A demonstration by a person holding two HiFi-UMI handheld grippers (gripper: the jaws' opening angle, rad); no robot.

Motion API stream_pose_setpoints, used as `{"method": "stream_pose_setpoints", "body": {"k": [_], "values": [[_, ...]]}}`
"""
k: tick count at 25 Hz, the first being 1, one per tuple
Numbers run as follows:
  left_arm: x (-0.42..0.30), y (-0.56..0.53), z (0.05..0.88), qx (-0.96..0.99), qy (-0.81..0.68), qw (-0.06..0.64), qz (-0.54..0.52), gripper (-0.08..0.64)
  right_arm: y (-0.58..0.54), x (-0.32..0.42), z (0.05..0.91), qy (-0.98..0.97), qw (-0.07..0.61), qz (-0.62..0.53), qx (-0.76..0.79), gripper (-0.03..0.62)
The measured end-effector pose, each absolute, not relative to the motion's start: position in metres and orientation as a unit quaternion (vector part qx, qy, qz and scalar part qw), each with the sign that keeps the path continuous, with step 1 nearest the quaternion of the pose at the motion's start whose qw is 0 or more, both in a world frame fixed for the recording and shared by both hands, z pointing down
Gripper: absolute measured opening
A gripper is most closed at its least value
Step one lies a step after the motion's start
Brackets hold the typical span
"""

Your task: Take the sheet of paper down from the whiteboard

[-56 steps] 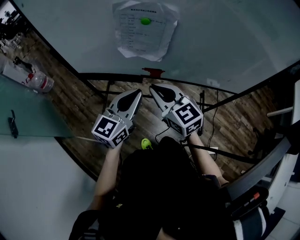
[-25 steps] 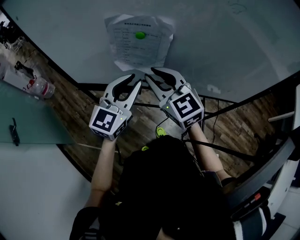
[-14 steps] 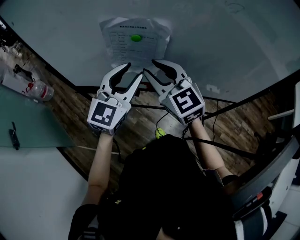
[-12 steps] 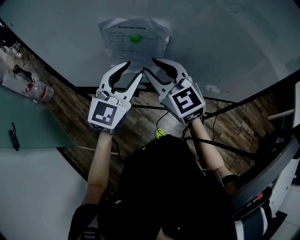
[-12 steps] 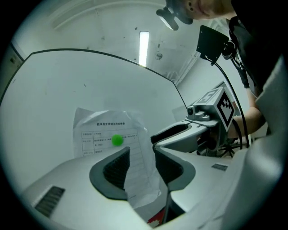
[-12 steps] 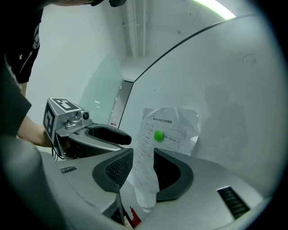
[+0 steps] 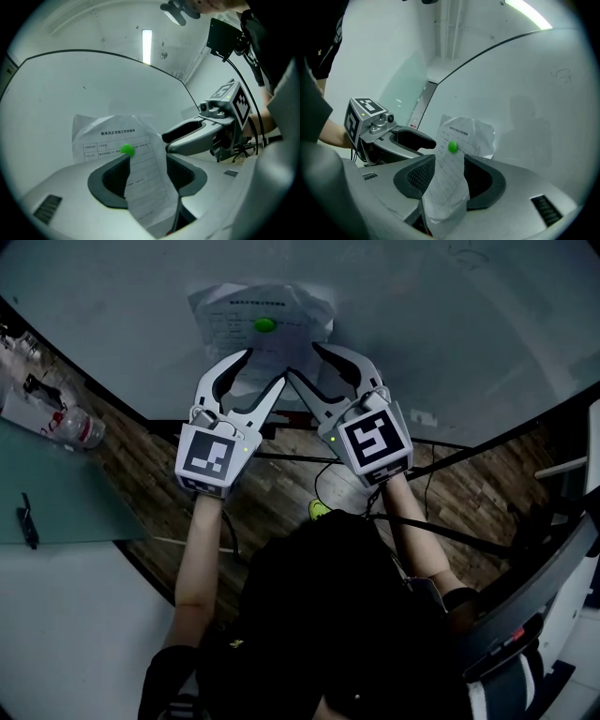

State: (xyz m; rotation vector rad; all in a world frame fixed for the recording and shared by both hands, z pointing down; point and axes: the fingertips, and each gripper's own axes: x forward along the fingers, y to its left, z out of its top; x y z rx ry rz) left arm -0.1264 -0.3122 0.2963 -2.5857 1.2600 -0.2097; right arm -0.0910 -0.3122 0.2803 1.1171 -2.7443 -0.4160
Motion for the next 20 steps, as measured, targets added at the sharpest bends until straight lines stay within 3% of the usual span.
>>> {"method": "stream_pose_setpoints", "body": {"k": [20], "values": [[-0.131,-0.352,0.274,-0.836,0.505,0.193,-0.098,0.241,-0.334,-0.067,0.241,-0.876,0.083,-0.219,0.421,0.192]]}}
